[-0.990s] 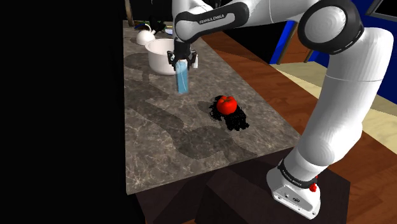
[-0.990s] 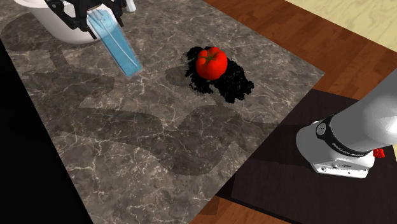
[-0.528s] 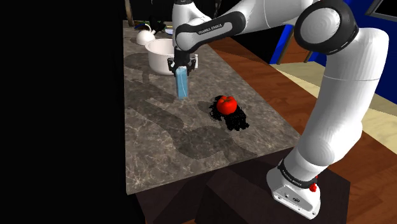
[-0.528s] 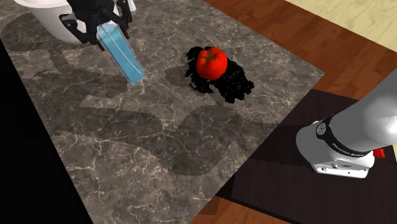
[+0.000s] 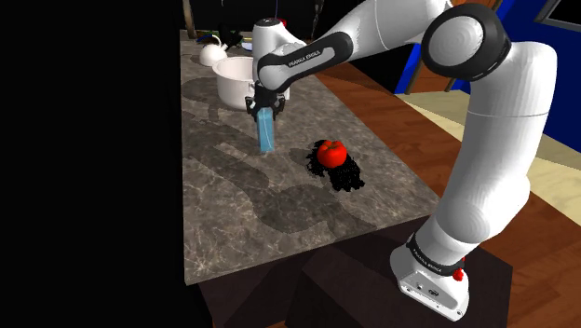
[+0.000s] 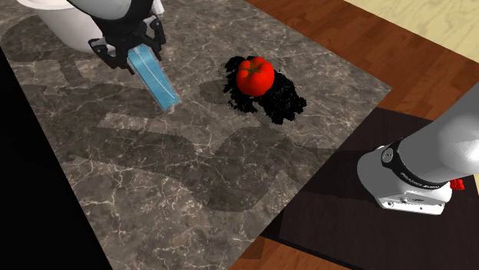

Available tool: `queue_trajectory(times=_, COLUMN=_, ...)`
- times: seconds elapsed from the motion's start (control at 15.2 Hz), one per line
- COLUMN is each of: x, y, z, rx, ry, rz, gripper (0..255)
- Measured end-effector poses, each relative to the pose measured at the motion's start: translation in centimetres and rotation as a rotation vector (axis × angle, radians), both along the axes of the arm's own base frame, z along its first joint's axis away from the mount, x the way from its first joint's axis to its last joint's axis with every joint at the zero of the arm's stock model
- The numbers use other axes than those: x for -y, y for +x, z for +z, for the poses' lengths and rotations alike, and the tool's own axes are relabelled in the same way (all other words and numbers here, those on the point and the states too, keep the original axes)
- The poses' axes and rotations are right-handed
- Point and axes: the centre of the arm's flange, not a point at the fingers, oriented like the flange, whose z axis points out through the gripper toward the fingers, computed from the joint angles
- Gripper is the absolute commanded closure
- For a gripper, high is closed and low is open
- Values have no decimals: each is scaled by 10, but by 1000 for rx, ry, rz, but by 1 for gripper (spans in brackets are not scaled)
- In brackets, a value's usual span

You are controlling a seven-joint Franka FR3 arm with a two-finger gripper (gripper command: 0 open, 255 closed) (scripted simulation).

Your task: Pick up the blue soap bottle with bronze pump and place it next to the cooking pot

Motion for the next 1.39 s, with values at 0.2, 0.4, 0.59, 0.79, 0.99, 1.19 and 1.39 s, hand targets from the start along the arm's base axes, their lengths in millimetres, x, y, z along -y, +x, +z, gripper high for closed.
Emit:
queue_trajectory(times=0.2, x=0, y=-1, z=0, rx=6, ry=-1, rz=0, gripper=255)
queue_trajectory(times=0.4, x=0, y=-1, z=0, rx=7, ry=-1, rz=0, gripper=255)
queue_trajectory(times=0.59, x=-1, y=-1, z=-4, rx=0, ry=0, rz=0, gripper=0)
queue_trajectory(times=0.79, x=-1, y=-2, z=-5, rx=-3, ry=1, rz=0, gripper=0)
queue_trajectory(times=0.99, x=-3, y=-3, z=8, rx=-3, ry=0, rz=0, gripper=0)
queue_trajectory(times=1.19, x=-7, y=-7, z=40, rx=-1, ry=0, rz=1, gripper=0)
queue_trajectory(times=1.39, x=-7, y=-7, z=43, rx=-3, ry=1, rz=0, gripper=0)
